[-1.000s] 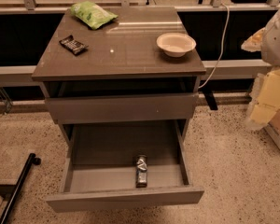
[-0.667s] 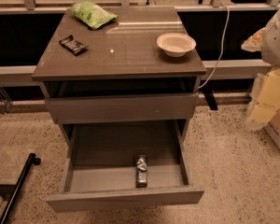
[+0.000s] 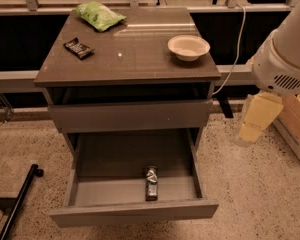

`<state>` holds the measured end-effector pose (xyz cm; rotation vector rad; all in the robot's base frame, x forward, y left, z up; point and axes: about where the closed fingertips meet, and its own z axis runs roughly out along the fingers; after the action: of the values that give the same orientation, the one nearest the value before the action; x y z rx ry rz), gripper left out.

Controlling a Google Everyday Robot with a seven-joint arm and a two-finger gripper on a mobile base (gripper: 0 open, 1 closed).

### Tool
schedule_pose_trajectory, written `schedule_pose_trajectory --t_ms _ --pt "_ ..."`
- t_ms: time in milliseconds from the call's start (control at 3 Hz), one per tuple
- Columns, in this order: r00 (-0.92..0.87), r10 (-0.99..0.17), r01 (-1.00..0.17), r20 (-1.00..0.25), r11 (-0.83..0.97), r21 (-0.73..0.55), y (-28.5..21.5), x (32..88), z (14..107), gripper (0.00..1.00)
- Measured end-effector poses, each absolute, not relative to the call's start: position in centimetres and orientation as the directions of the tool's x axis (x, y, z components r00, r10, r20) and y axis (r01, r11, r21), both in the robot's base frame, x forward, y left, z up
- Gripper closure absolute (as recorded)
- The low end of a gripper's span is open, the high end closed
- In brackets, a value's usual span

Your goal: Pick redbull can from middle drawer and place on counter

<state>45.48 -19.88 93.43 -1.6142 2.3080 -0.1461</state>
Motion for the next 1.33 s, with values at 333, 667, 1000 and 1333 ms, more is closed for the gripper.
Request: schedule_pose_trajectory --t_ms 333,667,1000,1333 --pt "-0.318 -0.927 -0.896 -0.201 0.363 -0.257 -19.8 45.5 93.1 0.0" --pt "-0.389 -0.899 -0.884 -0.203 0.426 -0.193 -18.6 46.3 90.2 0.0" --pt "-0.471 -0.856 -0.863 -0.213 0.498 -0.091 -15.8 47.9 84.3 0.0" --pt "-0.566 -0.8 -0.815 -0.202 0.58 -0.014 -14.1 49.5 78.6 0.0"
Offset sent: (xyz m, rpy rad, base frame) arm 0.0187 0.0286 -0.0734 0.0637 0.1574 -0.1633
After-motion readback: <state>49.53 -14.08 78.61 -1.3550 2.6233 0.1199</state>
